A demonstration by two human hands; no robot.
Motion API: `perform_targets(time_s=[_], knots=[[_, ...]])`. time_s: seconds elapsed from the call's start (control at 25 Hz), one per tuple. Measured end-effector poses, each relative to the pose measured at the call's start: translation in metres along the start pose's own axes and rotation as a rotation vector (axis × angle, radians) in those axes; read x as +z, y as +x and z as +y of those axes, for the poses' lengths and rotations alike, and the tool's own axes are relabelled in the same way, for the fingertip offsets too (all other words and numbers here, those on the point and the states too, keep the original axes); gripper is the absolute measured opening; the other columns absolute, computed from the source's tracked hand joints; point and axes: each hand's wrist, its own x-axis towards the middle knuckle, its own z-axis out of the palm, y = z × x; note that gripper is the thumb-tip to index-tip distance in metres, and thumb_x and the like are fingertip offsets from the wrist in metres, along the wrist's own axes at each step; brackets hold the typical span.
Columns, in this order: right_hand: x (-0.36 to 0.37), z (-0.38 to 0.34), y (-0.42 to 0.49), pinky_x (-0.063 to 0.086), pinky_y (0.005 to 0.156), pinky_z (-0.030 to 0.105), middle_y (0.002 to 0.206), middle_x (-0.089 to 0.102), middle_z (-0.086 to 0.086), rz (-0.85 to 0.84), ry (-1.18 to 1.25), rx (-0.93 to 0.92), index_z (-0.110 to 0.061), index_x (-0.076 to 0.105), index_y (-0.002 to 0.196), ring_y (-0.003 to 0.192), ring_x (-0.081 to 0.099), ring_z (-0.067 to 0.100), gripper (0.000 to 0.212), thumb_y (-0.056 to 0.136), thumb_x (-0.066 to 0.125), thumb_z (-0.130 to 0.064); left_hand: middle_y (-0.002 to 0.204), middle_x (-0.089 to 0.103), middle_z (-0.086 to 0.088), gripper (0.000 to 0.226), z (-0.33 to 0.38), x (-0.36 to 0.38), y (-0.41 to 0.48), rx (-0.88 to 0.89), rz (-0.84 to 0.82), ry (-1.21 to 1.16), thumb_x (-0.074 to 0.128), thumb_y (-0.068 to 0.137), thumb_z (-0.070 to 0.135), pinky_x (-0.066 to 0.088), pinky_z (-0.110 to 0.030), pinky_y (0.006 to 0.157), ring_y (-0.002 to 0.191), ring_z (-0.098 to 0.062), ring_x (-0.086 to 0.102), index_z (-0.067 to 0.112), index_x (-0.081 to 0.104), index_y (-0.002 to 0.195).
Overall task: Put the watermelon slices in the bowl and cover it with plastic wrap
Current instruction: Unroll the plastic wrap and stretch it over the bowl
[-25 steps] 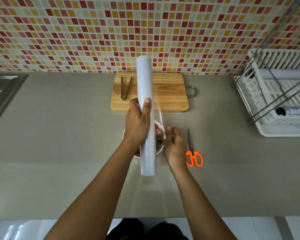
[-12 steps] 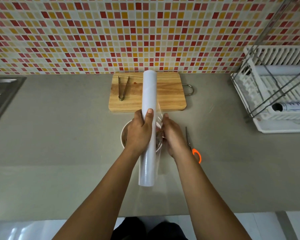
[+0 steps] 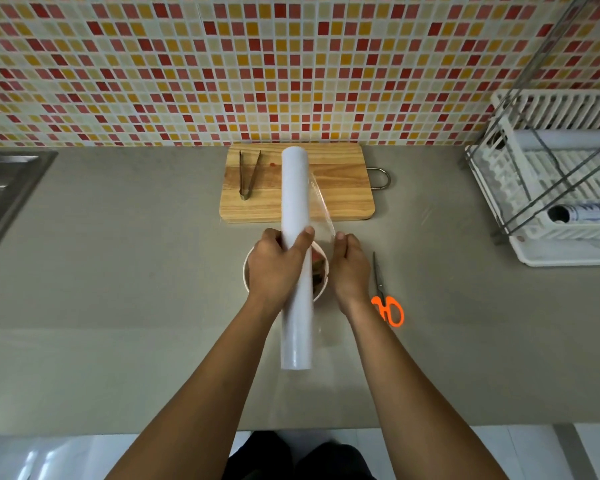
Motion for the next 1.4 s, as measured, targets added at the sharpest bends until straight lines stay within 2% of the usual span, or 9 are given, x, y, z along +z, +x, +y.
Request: perform_targets(time_s=[0.2, 0.32, 0.44, 0.52, 0.64, 0.76, 0.96, 1.2, 1.4], knots=[[-0.005, 0.000, 0.002, 0.029, 0.059, 0.030, 0.061, 0.048, -0.002, -0.018, -0.018, 0.018, -0.009, 0.046, 0.075, 0.062, 0.045, 0.020, 0.036, 0.100, 0.032, -0.030, 0.102, 0.065, -0.007, 0.040, -0.001, -0.003, -0.002, -0.099, -0.050, -0.082, 0.044, 0.092, 0.047, 0.052, -0.043, 0.084, 0.091, -0.025, 0.061, 0.015, 0.061, 0.107], [-0.009, -0.007, -0.005, 0.037, 0.057, 0.030, 0.062, 0.060, 0.005, -0.169, 0.188, 0.279, -0.016, 0.054, 0.068, 0.056, 0.051, 0.021, 0.061, 0.093, 0.018, -0.058, 0.109, 0.059, -0.005, 0.045, 0.000, -0.002, -0.001, -0.067, -0.040, -0.055, 0.042, 0.092, 0.048, 0.050, -0.047, 0.090, 0.099, -0.028, 0.060, 0.017, 0.045, 0.125], [-0.014, -0.012, -0.016, 0.035, 0.045, 0.021, 0.051, 0.063, -0.003, -0.367, 0.241, 0.442, -0.023, 0.064, 0.059, 0.045, 0.055, 0.012, 0.077, 0.082, 0.013, -0.075, 0.103, 0.059, -0.005, 0.044, 0.000, -0.001, 0.006, -0.039, -0.022, -0.022, 0.043, 0.090, 0.050, 0.050, -0.048, 0.088, 0.095, -0.029, 0.061, 0.016, 0.042, 0.119], [-0.012, -0.013, -0.025, 0.039, 0.046, 0.020, 0.048, 0.057, -0.006, -0.353, 0.211, 0.411, -0.022, 0.059, 0.057, 0.046, 0.054, 0.012, 0.060, 0.088, 0.029, -0.063, 0.101, 0.058, -0.003, 0.037, 0.000, 0.001, 0.007, 0.016, -0.014, -0.008, 0.042, 0.091, 0.049, 0.050, -0.045, 0.086, 0.094, -0.028, 0.060, 0.019, 0.041, 0.113], [-0.006, -0.012, -0.031, 0.042, 0.058, 0.030, 0.064, 0.055, 0.000, -0.115, 0.120, 0.228, -0.020, 0.051, 0.068, 0.063, 0.053, 0.021, 0.040, 0.097, 0.033, -0.040, 0.098, 0.059, -0.002, 0.031, 0.002, 0.011, 0.002, 0.116, 0.021, 0.018, 0.033, 0.095, 0.048, 0.045, -0.039, 0.075, 0.090, -0.028, 0.059, 0.022, 0.039, 0.111], [-0.006, -0.010, -0.030, 0.026, 0.057, 0.027, 0.073, 0.055, 0.005, 0.014, -0.042, 0.019, -0.012, 0.051, 0.079, 0.069, 0.050, 0.022, 0.035, 0.100, 0.029, -0.029, 0.100, 0.061, -0.012, 0.043, 0.000, 0.020, -0.001, 0.208, 0.084, 0.126, 0.027, 0.097, 0.048, 0.044, -0.041, 0.072, 0.090, -0.033, 0.059, 0.014, 0.041, 0.119], [-0.010, 0.002, -0.031, 0.022, 0.054, 0.031, 0.075, 0.062, 0.015, -0.044, -0.107, -0.038, -0.011, 0.049, 0.079, 0.069, 0.053, 0.029, 0.029, 0.100, 0.034, -0.024, 0.094, 0.060, -0.017, 0.062, -0.003, 0.018, 0.007, 0.310, 0.064, 0.335, 0.056, 0.081, 0.060, 0.038, -0.034, 0.063, 0.079, -0.031, 0.055, 0.008, 0.041, 0.111], [-0.014, 0.005, -0.032, 0.030, 0.046, 0.010, 0.060, 0.046, -0.009, -0.055, -0.103, -0.095, -0.013, 0.044, 0.075, 0.055, 0.044, 0.005, 0.028, 0.100, 0.036, -0.023, 0.096, 0.064, -0.015, 0.056, -0.002, 0.017, 0.013, 0.428, 0.112, 0.399, 0.054, 0.086, 0.052, 0.033, -0.031, 0.062, 0.076, -0.029, 0.054, 0.009, 0.044, 0.122], [-0.023, 0.003, -0.026, 0.028, 0.047, 0.019, 0.058, 0.044, -0.009, -0.075, -0.125, -0.086, -0.023, 0.038, 0.067, 0.056, 0.044, 0.011, 0.033, 0.100, 0.035, -0.027, 0.091, 0.065, -0.002, 0.048, -0.007, 0.011, 0.019, 0.309, 0.021, 0.174, 0.052, 0.088, 0.052, 0.041, -0.030, 0.069, 0.089, -0.026, 0.062, 0.015, 0.054, 0.117]])
